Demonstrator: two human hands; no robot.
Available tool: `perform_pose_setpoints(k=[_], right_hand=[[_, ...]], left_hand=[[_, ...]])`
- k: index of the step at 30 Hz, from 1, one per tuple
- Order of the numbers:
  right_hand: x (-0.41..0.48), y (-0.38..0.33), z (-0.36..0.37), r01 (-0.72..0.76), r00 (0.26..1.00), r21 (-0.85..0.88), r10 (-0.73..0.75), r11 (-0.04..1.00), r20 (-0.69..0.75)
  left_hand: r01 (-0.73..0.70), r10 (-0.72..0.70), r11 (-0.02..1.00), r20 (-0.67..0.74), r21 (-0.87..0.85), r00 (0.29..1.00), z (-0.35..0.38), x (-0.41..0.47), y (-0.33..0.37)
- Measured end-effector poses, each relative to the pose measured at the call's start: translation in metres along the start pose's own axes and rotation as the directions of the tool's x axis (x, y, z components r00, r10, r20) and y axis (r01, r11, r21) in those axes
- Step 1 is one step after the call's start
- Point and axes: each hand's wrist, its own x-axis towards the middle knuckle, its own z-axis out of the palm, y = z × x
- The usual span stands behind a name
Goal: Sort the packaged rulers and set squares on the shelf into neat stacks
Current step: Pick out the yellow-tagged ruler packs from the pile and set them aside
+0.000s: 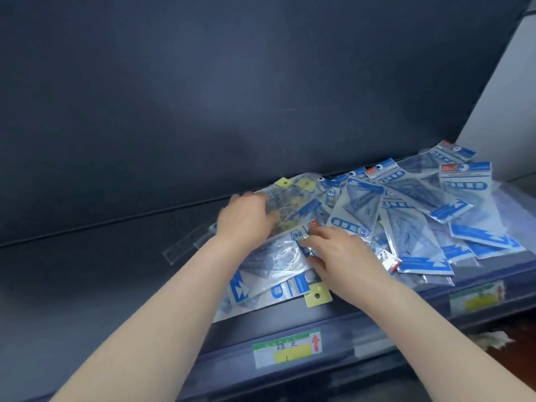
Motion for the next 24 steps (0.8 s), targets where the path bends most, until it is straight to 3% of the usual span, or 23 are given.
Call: perform_pose_setpoints(k=[4,10,13,16,18,20,22,24], right_hand=[[-0.007,0.019,-0.008,-0.013,1.0,-0.037,0.013,0.999,0.012],[-0.006,0.033,-0.019,-0.161,0.987,-0.202,0.156,0.966,-0.039],[0.006,0.019,-0.017,-0.076,0.993,-0.131,0.063,0.988,-0.102],[0.015,0.002,-0.007,0.071,0.997,-0.013,-0.072,0.997,-0.008],[0.016,0.001,-0.001,0.071,0.997,-0.03,-0.07,0.997,0.042],[0.015,0.009,0.0,0.001,1.0,-0.09,-0.001,0.996,0.0],[0.015,0.023,-0.001,-0.14,0.99,-0.162,0.133,0.977,-0.057],[0.016,0.039,-0.004,-0.301,0.953,-0.206,0.288,0.931,-0.09]], left_hand=[[0.009,-0.014,0.995,0.049,0.099,0.999,0.013,0.024,0.018],[0.122,-0.129,0.982,0.039,0.141,0.991,0.009,0.015,-0.007],[0.164,-0.175,0.962,0.036,0.218,0.984,0.002,0.005,-0.024],[0.193,-0.212,0.938,0.036,0.288,0.977,-0.003,-0.002,-0.037],[0.2,-0.221,0.927,0.032,0.319,0.975,-0.007,-0.005,-0.041],[0.149,-0.147,0.942,-0.029,0.299,0.989,-0.009,-0.005,-0.038],[0.027,-0.017,0.991,-0.075,0.13,0.997,-0.008,-0.003,-0.027],[-0.137,0.136,0.989,-0.022,-0.062,0.99,-0.005,-0.001,-0.015]])
